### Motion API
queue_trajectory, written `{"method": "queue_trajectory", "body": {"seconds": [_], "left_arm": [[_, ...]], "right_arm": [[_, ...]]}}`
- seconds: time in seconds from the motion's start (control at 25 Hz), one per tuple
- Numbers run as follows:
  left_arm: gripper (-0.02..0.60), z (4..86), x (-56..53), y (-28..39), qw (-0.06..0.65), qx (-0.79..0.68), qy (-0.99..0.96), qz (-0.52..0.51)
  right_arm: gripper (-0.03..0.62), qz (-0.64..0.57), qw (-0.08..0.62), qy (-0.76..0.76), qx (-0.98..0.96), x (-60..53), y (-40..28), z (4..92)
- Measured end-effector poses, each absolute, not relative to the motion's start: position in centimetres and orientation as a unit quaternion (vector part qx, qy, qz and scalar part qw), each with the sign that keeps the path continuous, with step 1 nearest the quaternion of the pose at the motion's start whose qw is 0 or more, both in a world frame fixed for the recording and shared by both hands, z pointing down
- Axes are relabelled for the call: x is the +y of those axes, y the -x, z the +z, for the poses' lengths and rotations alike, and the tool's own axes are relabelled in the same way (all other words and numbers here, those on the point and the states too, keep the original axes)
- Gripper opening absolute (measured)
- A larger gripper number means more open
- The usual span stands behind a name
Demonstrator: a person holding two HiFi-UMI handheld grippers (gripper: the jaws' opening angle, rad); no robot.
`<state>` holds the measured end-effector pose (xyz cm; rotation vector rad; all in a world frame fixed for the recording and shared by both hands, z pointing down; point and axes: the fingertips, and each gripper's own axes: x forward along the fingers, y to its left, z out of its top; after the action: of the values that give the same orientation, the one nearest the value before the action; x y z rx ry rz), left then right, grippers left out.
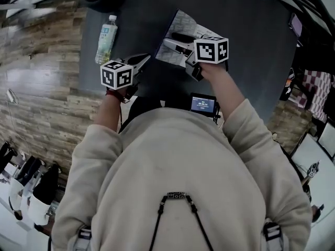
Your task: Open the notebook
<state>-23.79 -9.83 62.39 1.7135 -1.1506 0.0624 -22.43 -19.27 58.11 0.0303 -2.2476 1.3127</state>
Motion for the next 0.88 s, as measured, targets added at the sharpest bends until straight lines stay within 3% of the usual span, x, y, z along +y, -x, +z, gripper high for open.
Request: {"method": "queue_trajectory", "body": {"seconds": [0.8, 0.88], "left_arm": [[0.000, 61.1, -5.2, 24.5, 0.511, -0.518, -0.686, -0.025], [0.000, 60.1, -5.6, 24.4, 0.502, -0.518, -0.692, -0.026]], "right_arm": [[0.247, 0.458, 0.392, 0.039, -0.797, -14.0, 23.8, 65.3], [0.218, 0.448, 0.391, 0.047, -0.803, -13.9, 23.7, 64.4]]}}
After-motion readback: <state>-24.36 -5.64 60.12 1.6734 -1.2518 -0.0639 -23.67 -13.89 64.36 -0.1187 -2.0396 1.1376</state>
